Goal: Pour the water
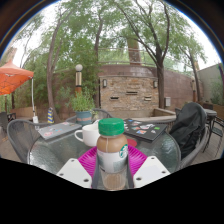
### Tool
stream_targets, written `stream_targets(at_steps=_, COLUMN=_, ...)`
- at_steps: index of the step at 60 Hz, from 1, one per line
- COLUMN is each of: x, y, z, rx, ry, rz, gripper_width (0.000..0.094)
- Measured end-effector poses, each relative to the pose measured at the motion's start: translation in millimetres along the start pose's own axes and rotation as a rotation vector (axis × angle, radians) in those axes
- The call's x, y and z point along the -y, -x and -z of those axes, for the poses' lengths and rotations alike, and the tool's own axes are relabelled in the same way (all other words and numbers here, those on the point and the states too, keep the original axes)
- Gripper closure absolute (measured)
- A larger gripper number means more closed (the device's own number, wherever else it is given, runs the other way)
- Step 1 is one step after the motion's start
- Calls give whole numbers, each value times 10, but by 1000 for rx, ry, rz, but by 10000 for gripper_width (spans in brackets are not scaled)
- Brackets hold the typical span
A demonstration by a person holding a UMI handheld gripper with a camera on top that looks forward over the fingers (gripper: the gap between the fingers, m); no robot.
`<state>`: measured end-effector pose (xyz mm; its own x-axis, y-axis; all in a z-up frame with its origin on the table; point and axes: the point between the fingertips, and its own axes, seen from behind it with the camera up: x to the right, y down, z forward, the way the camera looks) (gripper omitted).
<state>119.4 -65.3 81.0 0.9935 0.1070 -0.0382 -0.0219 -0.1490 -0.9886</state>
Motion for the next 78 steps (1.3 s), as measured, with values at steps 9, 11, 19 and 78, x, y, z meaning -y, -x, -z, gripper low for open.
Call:
stream_targets(at_steps=9, x=-51, y=0, z=-65, rx=8, ry=48, rz=-13, gripper_width=605)
stream_targets(at_steps=11, x=-24, y=-13, z=-113, rx=15, ry=70, rz=-26, gripper_width=653)
stream_targets(at_steps=19, x=139, y=-264, z=-270, rx=-26, ry=121, rz=9, gripper_width=687)
stream_targets(at_steps=78, x=915, y=-41, z=-2014, rx=51, ry=447, rz=2335, gripper_width=690)
